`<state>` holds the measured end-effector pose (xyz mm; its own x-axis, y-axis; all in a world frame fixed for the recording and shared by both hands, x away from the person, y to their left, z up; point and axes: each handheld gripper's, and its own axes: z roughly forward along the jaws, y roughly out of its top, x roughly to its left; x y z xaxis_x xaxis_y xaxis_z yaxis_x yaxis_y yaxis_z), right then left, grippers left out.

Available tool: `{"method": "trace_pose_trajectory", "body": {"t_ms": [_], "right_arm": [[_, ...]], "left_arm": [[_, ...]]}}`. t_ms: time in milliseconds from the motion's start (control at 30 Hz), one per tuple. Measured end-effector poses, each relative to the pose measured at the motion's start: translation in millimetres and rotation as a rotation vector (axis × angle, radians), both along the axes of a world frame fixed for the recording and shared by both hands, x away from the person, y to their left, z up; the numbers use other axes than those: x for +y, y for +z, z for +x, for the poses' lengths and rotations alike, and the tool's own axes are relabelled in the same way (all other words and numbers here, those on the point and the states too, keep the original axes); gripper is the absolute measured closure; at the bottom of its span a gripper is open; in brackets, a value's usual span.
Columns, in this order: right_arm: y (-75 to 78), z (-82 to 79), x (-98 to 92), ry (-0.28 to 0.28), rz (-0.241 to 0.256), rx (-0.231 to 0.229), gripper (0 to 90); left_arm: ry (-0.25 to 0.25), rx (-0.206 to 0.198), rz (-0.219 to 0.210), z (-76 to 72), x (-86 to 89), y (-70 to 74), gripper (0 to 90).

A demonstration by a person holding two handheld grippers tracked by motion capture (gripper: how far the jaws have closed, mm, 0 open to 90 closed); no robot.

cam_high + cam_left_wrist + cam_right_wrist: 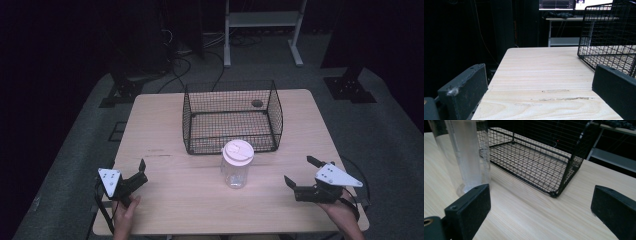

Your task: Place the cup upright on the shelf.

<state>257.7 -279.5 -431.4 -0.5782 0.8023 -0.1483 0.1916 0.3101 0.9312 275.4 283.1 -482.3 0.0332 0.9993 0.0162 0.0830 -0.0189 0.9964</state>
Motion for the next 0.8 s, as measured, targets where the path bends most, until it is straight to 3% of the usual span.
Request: {"method": "trace_pose_trajectory", "body": {"t_ms": [800], "right_arm": [[15.8,-1.0,50.7,0.126,-0.013,-0.051,1.7]], "left_arm": [[0.000,0.001,-0.004,0.1,0.6,0.1,0.0]]}}
